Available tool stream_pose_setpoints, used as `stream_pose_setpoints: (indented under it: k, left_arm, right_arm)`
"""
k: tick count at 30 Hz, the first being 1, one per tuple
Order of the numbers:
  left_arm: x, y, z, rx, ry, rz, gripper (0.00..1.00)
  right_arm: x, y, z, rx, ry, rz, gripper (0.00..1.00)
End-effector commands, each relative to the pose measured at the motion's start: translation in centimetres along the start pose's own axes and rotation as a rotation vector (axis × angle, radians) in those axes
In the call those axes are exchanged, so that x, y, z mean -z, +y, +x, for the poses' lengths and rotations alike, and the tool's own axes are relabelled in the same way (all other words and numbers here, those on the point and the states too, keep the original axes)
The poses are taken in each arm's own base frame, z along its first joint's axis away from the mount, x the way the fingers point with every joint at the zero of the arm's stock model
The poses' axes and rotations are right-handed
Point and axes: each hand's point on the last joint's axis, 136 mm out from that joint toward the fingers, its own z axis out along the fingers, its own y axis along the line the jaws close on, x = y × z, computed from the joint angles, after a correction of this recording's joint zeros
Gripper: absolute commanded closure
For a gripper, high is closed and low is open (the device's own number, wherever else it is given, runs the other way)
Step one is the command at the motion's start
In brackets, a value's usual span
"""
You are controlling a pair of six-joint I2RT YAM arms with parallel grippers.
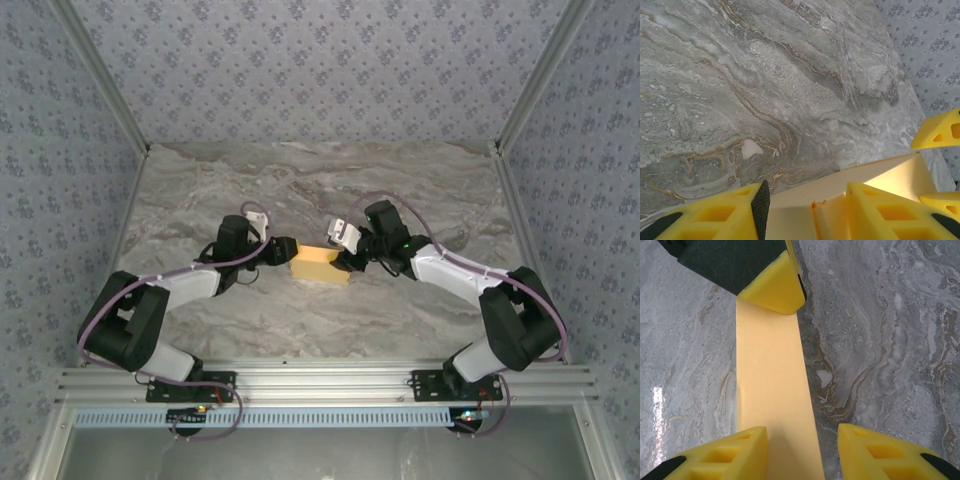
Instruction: Fold the paper box
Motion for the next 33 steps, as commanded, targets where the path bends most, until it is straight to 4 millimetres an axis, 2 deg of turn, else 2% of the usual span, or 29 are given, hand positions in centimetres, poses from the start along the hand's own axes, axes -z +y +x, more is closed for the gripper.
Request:
stream_pose_setpoints:
  k: [1,5,9,13,16,19,26,33]
  left_arm:
    - [-0.2,2.9,5.1,0.087,0.153,-0.096,0.54]
    - [-0.4,2.8,4.9,0.097,0.141,-0.088,0.54]
    - [-0.5,2.7,4.8,0.106,0.154,-0.090,0.54]
    - [-0.5,2.6,5.0,0.114,0.159,-0.079,0.54]
    - [-0.4,2.7,5.1,0.114,0.172,-0.081,0.54]
    - [-0.2,2.6,4.8,0.106,0.172,-0.071,0.52]
    - [1.0,1.3,2.9,0.106,0.136,-0.020,0.50]
    - [2.2,0.1,2.8,0.084,0.124,0.008,0.49]
  right_arm:
    - [0.6,-0.7,-2.8,0.003,-0.057,0.018,0.57]
    - [-0.2,-1.3,-6.1,0.023,-0.149,0.004,0.55]
    - [-3.1,-0.7,-6.7,0.037,-0.131,-0.027,0.53]
    - [-5.4,0.5,-4.1,0.046,-0.065,-0.063,0.54]
    - [-5.8,1.3,-1.1,0.058,0.003,-0.063,0.54]
    - [-5.7,1.3,1.0,0.040,0.043,-0.060,0.55]
    - [-5.4,1.4,2.7,0.016,0.068,-0.069,0.56]
    - [-5.9,1.5,3.2,0.001,0.079,-0.090,0.57]
